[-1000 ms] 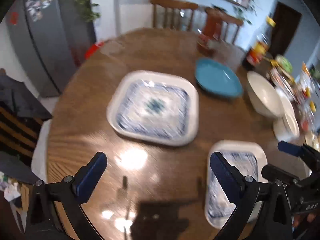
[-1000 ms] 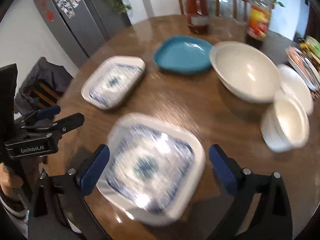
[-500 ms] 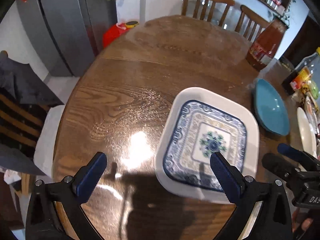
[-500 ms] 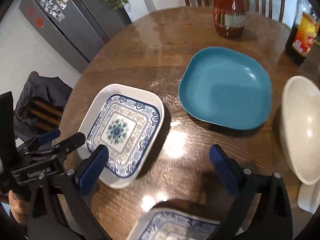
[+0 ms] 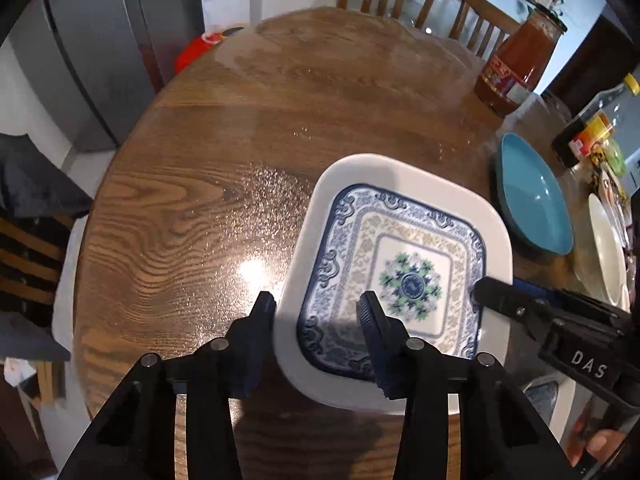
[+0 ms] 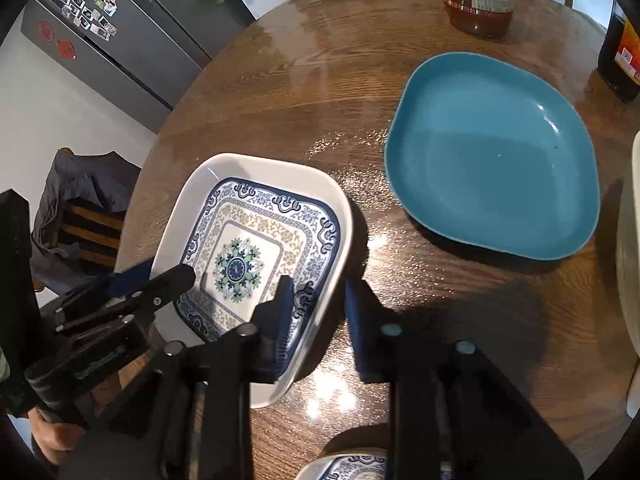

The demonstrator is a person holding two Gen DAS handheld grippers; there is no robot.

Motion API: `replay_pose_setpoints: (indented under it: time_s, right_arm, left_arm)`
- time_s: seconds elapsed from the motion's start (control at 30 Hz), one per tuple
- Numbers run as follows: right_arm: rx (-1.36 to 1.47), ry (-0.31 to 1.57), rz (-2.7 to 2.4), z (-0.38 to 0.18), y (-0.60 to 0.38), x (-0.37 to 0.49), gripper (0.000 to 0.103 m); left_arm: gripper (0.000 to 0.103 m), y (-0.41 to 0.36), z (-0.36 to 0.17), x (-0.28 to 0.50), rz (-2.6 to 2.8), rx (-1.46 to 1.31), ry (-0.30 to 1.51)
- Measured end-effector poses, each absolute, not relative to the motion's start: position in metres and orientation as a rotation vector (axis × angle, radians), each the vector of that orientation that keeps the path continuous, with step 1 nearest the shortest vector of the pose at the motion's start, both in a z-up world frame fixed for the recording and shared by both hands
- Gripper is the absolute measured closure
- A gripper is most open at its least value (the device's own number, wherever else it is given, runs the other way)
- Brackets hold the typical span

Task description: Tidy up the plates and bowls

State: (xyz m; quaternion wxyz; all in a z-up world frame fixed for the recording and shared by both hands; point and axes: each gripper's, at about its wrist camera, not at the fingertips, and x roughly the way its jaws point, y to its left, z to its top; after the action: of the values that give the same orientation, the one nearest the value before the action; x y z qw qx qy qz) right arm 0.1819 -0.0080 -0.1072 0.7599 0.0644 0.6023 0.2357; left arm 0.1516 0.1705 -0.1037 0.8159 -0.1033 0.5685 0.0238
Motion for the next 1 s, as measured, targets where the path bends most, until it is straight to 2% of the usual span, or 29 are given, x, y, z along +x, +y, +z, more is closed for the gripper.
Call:
replay_pose_setpoints:
  time_s: [0.27, 0.4, 0.77, 1.0]
  right_arm:
    - [0.061, 1.285, 0.5, -0.105, -0.002, 0.181, 0.085]
    - [0.094, 1.254, 0.515, -0.095, -0.01, 0.172, 0.085]
    - [0.18, 1.154, 0.547, -0.053, -0.076, 0.117, 0.084]
    - [0.206, 1.161, 0.504, -0.054, -0.121, 0.08, 0.084]
  left_arm:
    - [0.061, 0.162, -0.104, 0.145, 0.058, -0.198, 1.192]
    - [0.061, 0.15, -0.082, 0.126, 0.064, -0.135, 1.119]
    - [0.061, 0.093, -0.039, 0.069, -0.028, -0.062, 1.003]
    - [0.061, 0.051, -0.04, 0.048, -0.116, -0.018, 1.01]
